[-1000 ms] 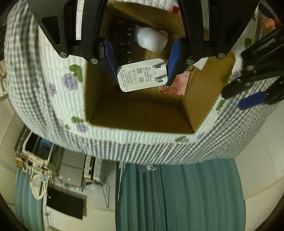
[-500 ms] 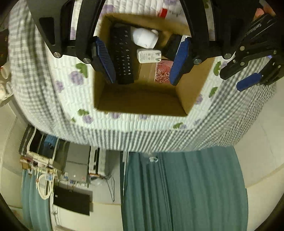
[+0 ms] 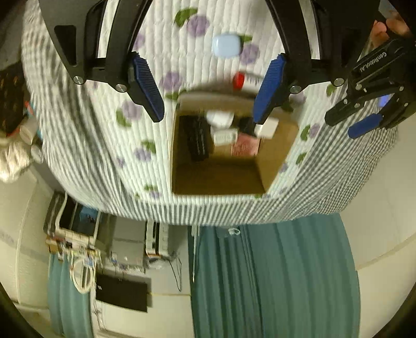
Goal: Organize rigid objects
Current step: 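Grasp the light blue earbud case with the right gripper while the left grasps the red-capped bottle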
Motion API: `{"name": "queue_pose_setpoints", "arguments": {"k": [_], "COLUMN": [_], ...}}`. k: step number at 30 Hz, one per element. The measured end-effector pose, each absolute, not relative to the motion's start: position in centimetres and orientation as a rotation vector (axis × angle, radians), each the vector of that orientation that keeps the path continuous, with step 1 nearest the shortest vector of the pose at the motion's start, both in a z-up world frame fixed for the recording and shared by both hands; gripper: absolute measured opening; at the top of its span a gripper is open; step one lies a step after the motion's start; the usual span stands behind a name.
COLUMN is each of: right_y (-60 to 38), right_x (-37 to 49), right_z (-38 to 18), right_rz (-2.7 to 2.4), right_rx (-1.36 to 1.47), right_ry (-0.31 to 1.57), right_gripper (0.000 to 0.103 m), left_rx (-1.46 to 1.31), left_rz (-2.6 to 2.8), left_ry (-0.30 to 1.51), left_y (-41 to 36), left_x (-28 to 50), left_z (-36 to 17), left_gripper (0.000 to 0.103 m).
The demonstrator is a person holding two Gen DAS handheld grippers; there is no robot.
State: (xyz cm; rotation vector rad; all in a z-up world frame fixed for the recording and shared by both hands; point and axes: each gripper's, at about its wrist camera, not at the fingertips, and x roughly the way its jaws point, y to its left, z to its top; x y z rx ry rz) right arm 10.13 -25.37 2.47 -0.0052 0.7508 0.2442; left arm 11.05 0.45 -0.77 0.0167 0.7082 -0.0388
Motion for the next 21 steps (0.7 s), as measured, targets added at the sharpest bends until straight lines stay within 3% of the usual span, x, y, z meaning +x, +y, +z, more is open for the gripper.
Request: {"name": "queue_pose_setpoints", "arguments": {"k": [3,8,21], "right_y": [-25.5,-25.1,-22.0], "right_x": [8.4,7.7,8.8], "right_z": [-0.6,-6.3,-13.7], "right_rz": [0.225,0.193,0.268], "right_rx": [-0.013,-0.072,-0.081], "right_ry": [0.757,0.827,0.971], "right_gripper": [0.094,0.095,0.095], "left_rx": [-0.009,0.01,0.001], "left_rz": [-0.051,-0.051,0.004], "left_ry": [0.703,0.774,0.89], "left_y": [0.6,0.5,1.5], "left_x": [10.2,10.8,11.8], "left_z": [-2.8,-6.6,-12.8], "left_gripper": [0.077,0.087,0.089]}}
